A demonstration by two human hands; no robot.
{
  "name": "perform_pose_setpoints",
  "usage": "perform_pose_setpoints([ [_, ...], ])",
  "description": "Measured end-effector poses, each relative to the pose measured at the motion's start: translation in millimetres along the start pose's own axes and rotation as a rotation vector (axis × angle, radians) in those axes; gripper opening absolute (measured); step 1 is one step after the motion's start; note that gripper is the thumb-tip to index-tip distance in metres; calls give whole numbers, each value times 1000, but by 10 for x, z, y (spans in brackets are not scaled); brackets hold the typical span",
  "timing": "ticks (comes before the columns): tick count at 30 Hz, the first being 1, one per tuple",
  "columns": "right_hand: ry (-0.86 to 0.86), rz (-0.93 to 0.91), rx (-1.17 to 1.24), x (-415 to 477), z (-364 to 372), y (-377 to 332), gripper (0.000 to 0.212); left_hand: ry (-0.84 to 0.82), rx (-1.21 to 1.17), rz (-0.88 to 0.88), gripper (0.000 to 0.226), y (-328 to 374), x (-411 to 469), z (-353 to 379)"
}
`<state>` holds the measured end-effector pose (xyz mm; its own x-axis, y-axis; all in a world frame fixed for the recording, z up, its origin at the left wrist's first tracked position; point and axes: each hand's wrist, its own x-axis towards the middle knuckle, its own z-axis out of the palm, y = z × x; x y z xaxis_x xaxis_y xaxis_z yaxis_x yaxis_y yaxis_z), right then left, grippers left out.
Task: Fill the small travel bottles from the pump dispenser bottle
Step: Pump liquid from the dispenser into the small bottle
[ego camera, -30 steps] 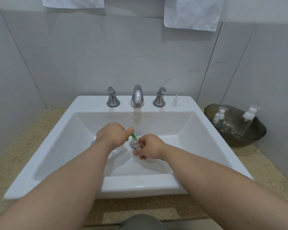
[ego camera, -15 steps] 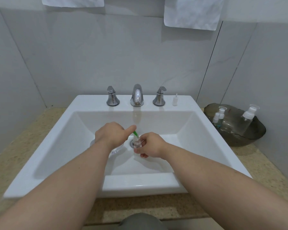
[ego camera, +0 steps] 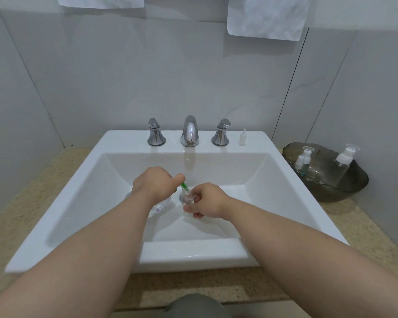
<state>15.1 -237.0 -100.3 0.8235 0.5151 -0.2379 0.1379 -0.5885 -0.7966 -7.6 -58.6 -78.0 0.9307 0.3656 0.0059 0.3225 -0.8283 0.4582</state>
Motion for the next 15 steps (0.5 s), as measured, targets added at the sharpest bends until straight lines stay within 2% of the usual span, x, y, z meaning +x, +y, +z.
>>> perform_pose_setpoints([
  [11, -5, -3, 7, 31, 19, 9, 24, 6, 21, -6, 51, -9, -40, -20],
  [15, 22, 4, 12, 58, 2, 33, 20, -18, 16, 9, 62, -4, -71, -32],
])
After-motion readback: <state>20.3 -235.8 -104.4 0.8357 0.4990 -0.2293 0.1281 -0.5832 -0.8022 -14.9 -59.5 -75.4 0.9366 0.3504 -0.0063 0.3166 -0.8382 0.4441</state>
